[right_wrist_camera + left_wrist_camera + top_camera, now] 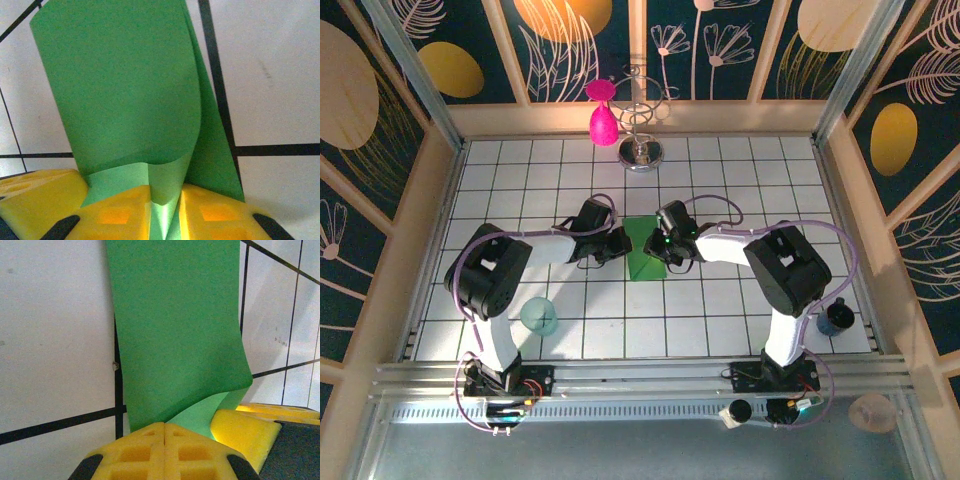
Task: Fold a paper plane with a square sheet of paper (pick it up from the middle)
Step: Fold the triangle a second time at the center of the table.
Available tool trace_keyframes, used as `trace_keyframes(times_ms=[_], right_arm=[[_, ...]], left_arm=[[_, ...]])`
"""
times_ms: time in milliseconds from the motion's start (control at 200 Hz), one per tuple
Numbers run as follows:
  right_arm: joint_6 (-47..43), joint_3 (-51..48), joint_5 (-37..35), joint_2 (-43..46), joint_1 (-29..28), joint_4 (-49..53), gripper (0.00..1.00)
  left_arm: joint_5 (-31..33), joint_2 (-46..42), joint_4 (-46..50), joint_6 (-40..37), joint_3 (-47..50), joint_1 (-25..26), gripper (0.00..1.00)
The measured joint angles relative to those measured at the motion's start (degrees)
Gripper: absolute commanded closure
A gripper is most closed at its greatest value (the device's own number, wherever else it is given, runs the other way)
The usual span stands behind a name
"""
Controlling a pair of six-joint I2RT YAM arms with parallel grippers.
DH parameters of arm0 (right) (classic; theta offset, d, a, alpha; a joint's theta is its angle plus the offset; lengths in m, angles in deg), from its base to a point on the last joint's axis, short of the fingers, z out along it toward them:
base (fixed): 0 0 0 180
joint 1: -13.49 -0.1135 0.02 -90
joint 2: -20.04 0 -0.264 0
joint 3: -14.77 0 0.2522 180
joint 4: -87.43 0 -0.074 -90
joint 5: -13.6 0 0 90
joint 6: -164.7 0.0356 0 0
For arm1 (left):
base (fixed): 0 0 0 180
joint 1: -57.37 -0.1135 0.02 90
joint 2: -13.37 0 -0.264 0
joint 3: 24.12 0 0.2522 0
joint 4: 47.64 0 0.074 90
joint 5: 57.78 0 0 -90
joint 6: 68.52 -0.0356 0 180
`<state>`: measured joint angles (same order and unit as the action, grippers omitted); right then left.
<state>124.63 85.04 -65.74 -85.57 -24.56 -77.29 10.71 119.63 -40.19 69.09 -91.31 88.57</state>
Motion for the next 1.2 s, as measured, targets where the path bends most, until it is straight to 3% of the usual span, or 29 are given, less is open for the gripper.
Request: trace_keyframes(times_ms=[526, 1201], right_arm=[[0.35, 0.0, -0.39, -0.13, 0.0, 0.46, 0.87], [0.31, 0.0, -0.15, -0.22, 0.0, 0.24, 0.82]], left_arm=[[-0.55, 1.01, -0.76, 0.0, -0.09, 0.0, 1.0], [1.03, 1.75, -0.2, -1.07, -0.48, 0.04, 1.0]])
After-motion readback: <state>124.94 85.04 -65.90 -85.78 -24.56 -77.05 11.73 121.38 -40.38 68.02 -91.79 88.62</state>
